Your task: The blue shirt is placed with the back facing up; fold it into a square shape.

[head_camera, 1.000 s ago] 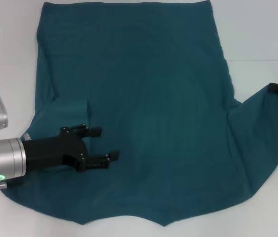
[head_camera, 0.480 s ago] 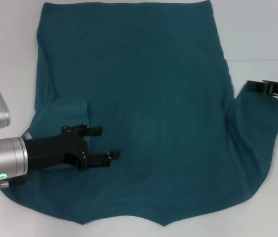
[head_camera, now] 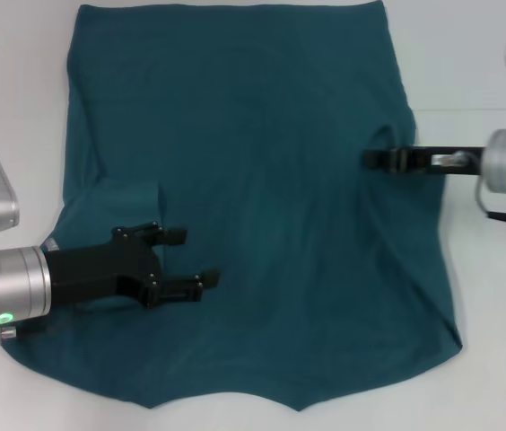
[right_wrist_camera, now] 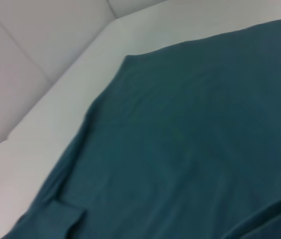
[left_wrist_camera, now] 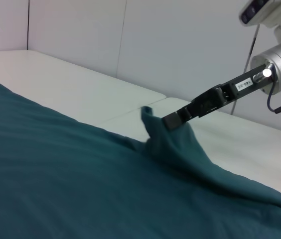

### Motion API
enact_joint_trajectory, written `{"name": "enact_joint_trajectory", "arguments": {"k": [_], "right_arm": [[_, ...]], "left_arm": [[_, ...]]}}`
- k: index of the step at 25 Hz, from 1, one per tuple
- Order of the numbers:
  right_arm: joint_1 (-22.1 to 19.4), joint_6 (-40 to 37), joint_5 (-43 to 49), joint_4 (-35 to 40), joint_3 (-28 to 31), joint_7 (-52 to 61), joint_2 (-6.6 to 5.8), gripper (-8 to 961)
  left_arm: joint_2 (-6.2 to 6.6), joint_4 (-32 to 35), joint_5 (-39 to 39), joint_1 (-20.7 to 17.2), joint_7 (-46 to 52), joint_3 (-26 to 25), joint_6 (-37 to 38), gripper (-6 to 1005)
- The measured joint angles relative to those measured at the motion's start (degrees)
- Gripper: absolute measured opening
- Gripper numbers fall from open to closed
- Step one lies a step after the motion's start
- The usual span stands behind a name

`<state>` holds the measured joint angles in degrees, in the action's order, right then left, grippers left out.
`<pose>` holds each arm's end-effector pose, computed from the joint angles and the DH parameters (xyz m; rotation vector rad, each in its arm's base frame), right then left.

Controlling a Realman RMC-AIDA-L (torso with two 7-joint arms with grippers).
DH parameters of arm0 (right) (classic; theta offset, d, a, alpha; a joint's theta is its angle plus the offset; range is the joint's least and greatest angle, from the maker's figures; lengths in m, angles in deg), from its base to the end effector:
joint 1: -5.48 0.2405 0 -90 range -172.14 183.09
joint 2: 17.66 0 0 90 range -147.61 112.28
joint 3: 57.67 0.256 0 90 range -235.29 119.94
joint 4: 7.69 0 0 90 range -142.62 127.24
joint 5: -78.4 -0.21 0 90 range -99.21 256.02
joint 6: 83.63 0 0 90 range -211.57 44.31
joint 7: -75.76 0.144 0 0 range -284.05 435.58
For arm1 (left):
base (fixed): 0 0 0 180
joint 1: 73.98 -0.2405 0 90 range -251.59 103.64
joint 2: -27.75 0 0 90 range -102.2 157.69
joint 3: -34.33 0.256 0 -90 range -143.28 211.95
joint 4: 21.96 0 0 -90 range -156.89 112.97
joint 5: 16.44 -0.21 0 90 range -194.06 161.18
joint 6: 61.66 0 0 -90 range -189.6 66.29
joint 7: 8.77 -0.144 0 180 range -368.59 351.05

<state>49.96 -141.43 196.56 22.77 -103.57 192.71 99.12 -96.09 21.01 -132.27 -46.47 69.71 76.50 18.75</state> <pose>0.2351 0.4321 -0.0087 -2.2916 1.2747 0.5103 -0.2660 0.3318 -0.0218 -2.6429 -0.6138 -0.5774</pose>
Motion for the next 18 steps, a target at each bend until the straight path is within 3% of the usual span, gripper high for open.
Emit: {"name": "enact_joint_trajectory", "arguments": {"k": [6,10,12,18], "right_arm": [[0.6,0.96,0.04,1.2,-3.43,-0.17,0.59,30],[-0.44,1.98,0.2,1.38,-3.41,2.11,-0.69,71],[-1.03,2.17,1.47,1.28,-3.54,4.76,-1.8,309],[-3.43,1.33,5.11,1.27,-3.11,12.08,-4.11,555]], "left_arm": [[0.06,0.0,0.0,-0.01,0.0,-0.56,-0.57,874],[0.08,-0.04,-0.01,0.01,0.0,-0.68,-0.73,875],[0.08,-0.05,-0.01,0.06,0.0,-0.68,-0.76,875],[0.09,-0.09,-0.01,0.12,0.0,-0.68,-1.31,875]]}}
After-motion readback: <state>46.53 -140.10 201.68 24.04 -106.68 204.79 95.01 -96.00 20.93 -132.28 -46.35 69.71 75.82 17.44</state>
